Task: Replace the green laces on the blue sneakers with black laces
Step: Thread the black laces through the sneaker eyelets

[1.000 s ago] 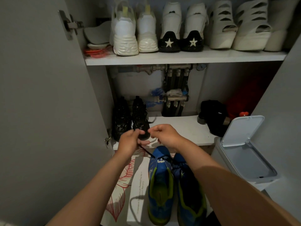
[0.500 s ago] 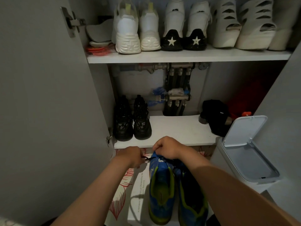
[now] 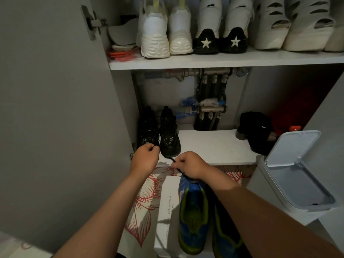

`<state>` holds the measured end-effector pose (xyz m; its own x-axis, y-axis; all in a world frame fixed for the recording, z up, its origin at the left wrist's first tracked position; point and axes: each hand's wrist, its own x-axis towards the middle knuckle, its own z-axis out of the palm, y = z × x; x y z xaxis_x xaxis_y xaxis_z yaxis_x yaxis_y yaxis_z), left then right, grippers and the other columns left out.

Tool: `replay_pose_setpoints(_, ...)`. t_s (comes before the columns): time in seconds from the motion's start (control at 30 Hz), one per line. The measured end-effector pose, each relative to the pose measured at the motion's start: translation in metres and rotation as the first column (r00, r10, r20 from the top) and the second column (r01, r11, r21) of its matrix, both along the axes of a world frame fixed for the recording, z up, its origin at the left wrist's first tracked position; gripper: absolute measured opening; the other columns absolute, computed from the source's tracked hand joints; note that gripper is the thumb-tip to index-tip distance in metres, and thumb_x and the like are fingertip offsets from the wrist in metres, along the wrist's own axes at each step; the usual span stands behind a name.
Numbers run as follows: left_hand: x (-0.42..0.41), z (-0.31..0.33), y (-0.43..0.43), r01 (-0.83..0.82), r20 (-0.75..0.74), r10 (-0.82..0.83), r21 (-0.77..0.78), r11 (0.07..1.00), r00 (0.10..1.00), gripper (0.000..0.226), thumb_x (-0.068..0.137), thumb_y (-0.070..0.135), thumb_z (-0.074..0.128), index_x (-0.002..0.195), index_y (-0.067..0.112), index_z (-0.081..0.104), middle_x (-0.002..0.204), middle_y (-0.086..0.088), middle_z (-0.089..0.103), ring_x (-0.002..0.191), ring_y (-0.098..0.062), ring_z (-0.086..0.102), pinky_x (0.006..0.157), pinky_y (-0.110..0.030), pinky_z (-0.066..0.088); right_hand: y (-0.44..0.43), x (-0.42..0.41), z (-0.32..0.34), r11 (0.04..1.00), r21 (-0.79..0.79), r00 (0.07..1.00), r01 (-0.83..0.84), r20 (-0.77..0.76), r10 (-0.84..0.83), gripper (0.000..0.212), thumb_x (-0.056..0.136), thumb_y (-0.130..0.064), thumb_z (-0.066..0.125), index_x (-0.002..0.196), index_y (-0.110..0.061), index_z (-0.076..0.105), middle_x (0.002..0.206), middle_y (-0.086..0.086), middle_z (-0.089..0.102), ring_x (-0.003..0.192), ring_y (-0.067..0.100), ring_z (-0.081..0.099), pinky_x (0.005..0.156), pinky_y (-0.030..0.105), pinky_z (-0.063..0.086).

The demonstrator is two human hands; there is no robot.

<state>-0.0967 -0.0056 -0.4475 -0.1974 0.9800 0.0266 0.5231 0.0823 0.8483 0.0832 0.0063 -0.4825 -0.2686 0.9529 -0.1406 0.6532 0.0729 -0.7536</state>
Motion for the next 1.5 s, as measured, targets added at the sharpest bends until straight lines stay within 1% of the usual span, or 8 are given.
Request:
replay_pose_setpoints(0.17,-0.002,-0.004,0.000,0.077,0.010,-0.077,-0.124,0.989,0.997,0.036,0.097,0.033,0.046,0.070,0.020,0.065,0.061,0.002,0.059,0.060,-0.017,0.052,0.062,-0.031,0.038,0.003,0.003,0.006,0.999,0.046,0.997,0.027,-0.077,-0.023,0.023,0.093,-0.026,0.069,0.080,-0.007,0.074,0.075,0.003,0.063,0.071,0.006,0.053,0.072,0.024,0.043)
replay_pose_setpoints(0.3,-0.008,-0.012,0.002,0.050,-0.484,-0.173,-0.257,0.965,0.858,0.026,0.097,0.030,0.047,0.082,0.013,0.061,0.091,-0.010,0.067,0.082,-0.026,0.062,0.069,-0.030,0.045,0.003,0.024,0.008,0.998,0.018,0.994,0.063,0.083,-0.065,0.032,0.096,-0.016,0.062,0.128,-0.013,0.066,0.131,0.004,0.064,0.118,0.017,0.058,0.101,0.022,0.042)
replay_pose_setpoints(0.47,0.004,-0.026,0.003,0.103,-0.592,-0.405,-0.477,0.873,0.697,0.051,0.095,0.020,0.052,0.145,0.017,0.045,0.149,-0.011,0.041,0.134,-0.027,0.045,0.105,-0.034,0.040,0.001,0.050,0.001,0.996,-0.090,0.923,0.026,0.384,0.010,0.035,0.095,-0.009,0.058,0.128,-0.017,0.066,0.135,0.004,0.061,0.122,0.020,0.057,0.107,0.031,0.044)
replay_pose_setpoints(0.67,0.044,-0.037,0.000,0.421,-0.607,-0.622,-0.459,0.782,0.494,0.041,0.092,0.023,0.060,0.134,0.027,0.060,0.136,-0.008,0.053,0.124,-0.028,0.050,0.101,-0.039,0.044,-0.004,0.059,-0.004,0.982,-0.190,0.874,-0.002,0.478,0.094,0.030,0.089,-0.014,0.060,0.117,-0.014,0.070,0.125,0.006,0.065,0.113,0.023,0.060,0.098,0.033,0.050)
replay_pose_setpoints(0.97,0.053,-0.049,-0.001,0.385,-0.523,-0.561,-0.414,0.825,0.642,0.021,0.096,0.019,0.054,0.106,0.005,0.066,0.110,-0.016,0.067,0.101,-0.028,0.063,0.081,-0.032,0.047,0.000,0.062,-0.006,0.990,-0.133,0.876,0.037,0.482,0.032,0.019,0.080,-0.028,0.075,0.093,-0.013,0.077,0.099,0.005,0.073,0.094,0.022,0.067,0.085,0.032,0.055)
replay_pose_setpoints(1.2,0.042,-0.053,-0.002,0.238,-0.530,-0.598,-0.596,0.767,0.601,0.053,0.096,0.016,0.058,0.142,-0.001,0.038,0.144,-0.017,0.047,0.129,-0.030,0.050,0.100,-0.032,0.042,-0.001,0.060,-0.006,0.993,-0.108,0.871,0.055,0.491,0.005,0.021,0.089,-0.022,0.067,0.102,-0.008,0.075,0.107,0.009,0.073,0.101,0.025,0.066,0.093,0.036,0.054)
replay_pose_setpoints(1.37,0.040,-0.052,0.000,0.294,-0.443,-0.632,-0.618,0.729,0.636,0.027,0.097,0.017,0.052,0.115,0.001,0.064,0.122,-0.018,0.063,0.105,-0.028,0.060,0.077,-0.028,0.041,-0.006,0.052,-0.008,0.994,-0.102,0.896,0.040,0.444,0.010,0.021,0.094,-0.025,0.057,0.094,-0.007,0.069,0.108,0.014,0.070,0.096,0.023,0.061,0.079,0.027,0.048)
replay_pose_setpoints(1.5,0.038,-0.047,-0.001,0.280,-0.474,-0.569,-0.548,0.788,0.672,0.027,0.092,0.016,0.060,0.116,0.006,0.065,0.120,-0.014,0.064,0.110,-0.027,0.061,0.080,-0.027,0.042,-0.014,0.042,-0.011,0.993,-0.114,0.905,-0.026,0.419,0.072,0.041,0.087,-0.047,0.063,0.114,-0.017,0.068,0.117,0.005,0.067,0.107,0.023,0.061,0.093,0.036,0.051)
